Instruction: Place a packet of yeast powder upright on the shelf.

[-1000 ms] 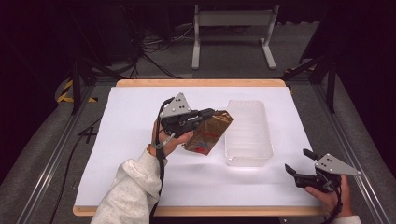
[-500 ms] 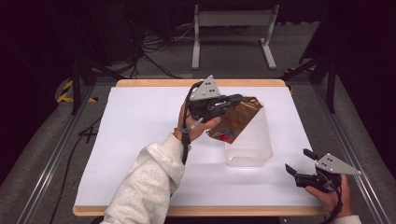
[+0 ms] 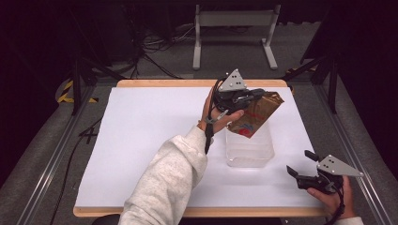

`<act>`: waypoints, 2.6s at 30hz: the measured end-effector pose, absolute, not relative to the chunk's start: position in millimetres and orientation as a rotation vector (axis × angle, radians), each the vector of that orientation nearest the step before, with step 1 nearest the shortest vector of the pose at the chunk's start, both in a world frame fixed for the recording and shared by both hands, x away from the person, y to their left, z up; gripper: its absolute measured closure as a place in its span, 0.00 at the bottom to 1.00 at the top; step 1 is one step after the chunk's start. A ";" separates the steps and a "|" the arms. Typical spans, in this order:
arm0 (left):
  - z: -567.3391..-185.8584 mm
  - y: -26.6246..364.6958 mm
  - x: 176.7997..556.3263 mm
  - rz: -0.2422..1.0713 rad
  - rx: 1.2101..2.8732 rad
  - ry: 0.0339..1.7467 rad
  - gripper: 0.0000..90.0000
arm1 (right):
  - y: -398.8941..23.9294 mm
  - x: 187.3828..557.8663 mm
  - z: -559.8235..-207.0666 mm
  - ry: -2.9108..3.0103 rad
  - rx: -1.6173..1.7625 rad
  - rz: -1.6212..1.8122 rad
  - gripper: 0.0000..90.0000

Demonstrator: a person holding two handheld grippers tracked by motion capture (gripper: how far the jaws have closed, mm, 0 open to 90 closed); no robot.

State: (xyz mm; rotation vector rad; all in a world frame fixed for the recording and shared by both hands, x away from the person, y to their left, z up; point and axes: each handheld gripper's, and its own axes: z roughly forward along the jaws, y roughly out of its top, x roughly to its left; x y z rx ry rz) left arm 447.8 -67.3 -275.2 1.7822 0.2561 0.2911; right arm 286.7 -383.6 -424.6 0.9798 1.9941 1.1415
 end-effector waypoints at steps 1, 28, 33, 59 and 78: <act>-278.8 -69.5 450.0 0.286 1.779 0.264 0.97 | -383.5 286.6 -424.5 1.994 0.980 1.142 0.15; -317.7 -81.8 458.8 0.241 1.757 0.350 0.97 | -383.1 284.9 -423.1 2.000 0.958 1.157 0.15; -324.3 -74.1 455.8 0.236 1.769 0.349 0.97 | -381.4 283.5 -420.9 1.997 0.951 1.169 0.15; -340.4 -28.5 452.2 0.218 1.873 0.315 0.96 | -380.6 282.3 -419.8 2.006 0.944 1.165 0.15; -344.4 -19.4 452.1 0.256 1.959 0.326 0.96 | -377.9 286.4 -420.2 2.008 0.959 1.163 0.16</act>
